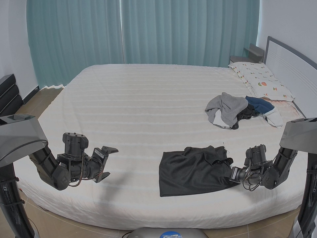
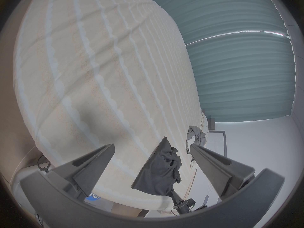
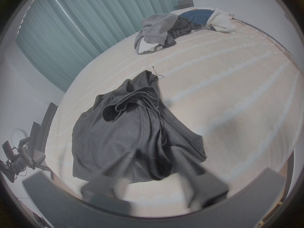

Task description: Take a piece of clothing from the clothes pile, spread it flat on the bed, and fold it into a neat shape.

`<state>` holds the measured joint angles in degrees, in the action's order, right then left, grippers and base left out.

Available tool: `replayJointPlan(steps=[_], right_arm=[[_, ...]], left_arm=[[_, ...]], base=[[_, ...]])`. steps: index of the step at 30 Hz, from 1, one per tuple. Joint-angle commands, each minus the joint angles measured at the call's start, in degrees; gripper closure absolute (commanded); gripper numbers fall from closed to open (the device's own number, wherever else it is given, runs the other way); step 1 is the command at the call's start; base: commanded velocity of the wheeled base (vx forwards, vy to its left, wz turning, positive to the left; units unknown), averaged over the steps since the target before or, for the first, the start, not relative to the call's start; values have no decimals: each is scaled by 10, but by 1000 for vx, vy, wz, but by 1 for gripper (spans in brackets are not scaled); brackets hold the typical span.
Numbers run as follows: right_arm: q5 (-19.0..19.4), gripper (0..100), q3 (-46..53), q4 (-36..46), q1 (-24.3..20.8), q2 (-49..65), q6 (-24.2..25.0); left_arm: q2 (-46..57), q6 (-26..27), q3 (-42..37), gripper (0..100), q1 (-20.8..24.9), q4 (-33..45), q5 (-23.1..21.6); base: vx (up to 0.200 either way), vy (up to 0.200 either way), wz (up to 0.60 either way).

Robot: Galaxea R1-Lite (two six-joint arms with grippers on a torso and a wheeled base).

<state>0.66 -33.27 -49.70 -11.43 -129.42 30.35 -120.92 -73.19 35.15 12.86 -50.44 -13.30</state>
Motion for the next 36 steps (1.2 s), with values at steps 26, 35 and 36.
replayJointPlan(steps=[26, 35, 36], right_arm=[[6, 0, 13, -49, 41, 48, -34], [11, 0, -19, -42, -18, 56, 30], [20, 0, -27, -41, -41, 45, 38]], left_arm=[[0, 0, 0, 0, 0, 0, 0], [0, 0, -1, 0, 1, 0, 0], [0, 0, 0, 0, 1, 0, 0]], base=[[0, 0, 0], [0, 0, 0], [0, 0, 0]])
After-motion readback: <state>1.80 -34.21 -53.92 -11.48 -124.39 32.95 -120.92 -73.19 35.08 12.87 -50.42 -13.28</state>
